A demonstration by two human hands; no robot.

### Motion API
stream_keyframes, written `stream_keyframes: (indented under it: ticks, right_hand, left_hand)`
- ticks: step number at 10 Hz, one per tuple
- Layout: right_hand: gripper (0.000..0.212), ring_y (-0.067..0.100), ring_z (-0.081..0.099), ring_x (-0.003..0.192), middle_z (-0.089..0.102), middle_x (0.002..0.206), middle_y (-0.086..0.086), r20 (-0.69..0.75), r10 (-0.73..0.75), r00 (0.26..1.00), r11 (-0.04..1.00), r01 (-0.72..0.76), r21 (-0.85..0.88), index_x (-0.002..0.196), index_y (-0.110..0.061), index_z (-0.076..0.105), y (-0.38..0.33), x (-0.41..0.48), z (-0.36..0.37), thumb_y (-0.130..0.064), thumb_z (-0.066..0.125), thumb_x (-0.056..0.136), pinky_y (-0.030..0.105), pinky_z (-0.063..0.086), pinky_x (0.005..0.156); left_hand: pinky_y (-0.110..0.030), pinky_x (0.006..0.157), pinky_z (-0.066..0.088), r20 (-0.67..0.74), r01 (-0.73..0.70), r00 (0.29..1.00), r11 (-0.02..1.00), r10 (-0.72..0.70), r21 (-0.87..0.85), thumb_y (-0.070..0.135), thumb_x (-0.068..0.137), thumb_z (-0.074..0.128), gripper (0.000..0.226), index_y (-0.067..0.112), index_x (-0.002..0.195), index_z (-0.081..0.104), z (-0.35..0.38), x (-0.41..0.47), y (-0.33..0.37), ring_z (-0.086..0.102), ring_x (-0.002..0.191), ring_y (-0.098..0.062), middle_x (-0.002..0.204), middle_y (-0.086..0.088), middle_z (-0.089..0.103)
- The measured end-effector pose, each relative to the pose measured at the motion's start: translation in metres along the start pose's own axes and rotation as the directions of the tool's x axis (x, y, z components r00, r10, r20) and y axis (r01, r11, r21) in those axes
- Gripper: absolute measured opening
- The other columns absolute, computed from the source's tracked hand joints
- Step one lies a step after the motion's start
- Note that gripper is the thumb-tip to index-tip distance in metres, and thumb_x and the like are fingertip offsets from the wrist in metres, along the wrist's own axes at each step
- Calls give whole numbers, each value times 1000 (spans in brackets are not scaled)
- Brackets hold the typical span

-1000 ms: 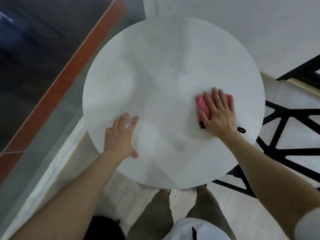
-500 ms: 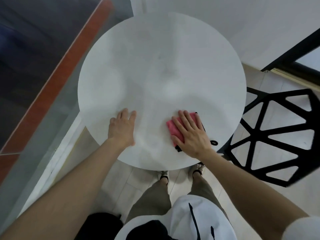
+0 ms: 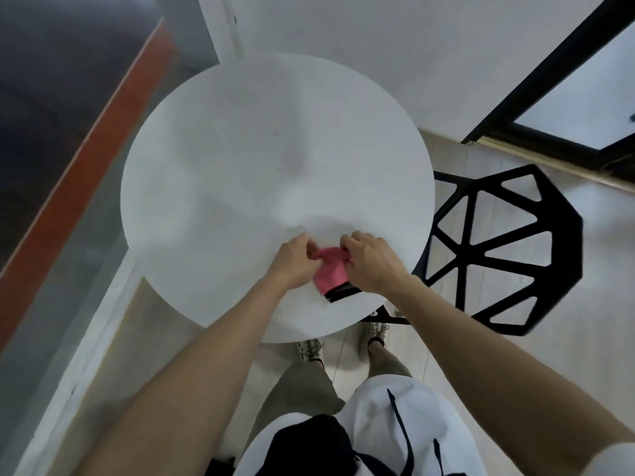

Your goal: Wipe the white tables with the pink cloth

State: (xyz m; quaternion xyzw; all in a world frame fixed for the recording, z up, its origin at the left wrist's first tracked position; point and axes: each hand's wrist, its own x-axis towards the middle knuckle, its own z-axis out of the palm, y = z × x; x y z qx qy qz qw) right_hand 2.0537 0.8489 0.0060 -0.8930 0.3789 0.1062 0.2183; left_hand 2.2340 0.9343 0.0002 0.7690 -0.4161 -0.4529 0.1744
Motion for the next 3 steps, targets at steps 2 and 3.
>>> stream_keyframes:
  ticks: [2,3]
  right_hand:
    - [25,32,66,80,72,90,7,84,-45,995,988,31,154,111,-14,64,-26,-34,-61,-24,51,92,46,55,72]
    - [43,33,69,112,73,125,9,85,33,996,979,-49,198,142,-14,59,-24,-27,-71,-19,56,99,45,56,94]
  left_hand:
    - [-47,79,65,-11,-129,992,982,129,-135,23,91,77,27,26,106,55,-32,-39,1,75,86,-23,101,1,74]
    - [-47,83,66,-44,-125,992,988,122,-85,27,95,79,45,26,130,52,-49,-44,1,75,92,-20,109,5,73]
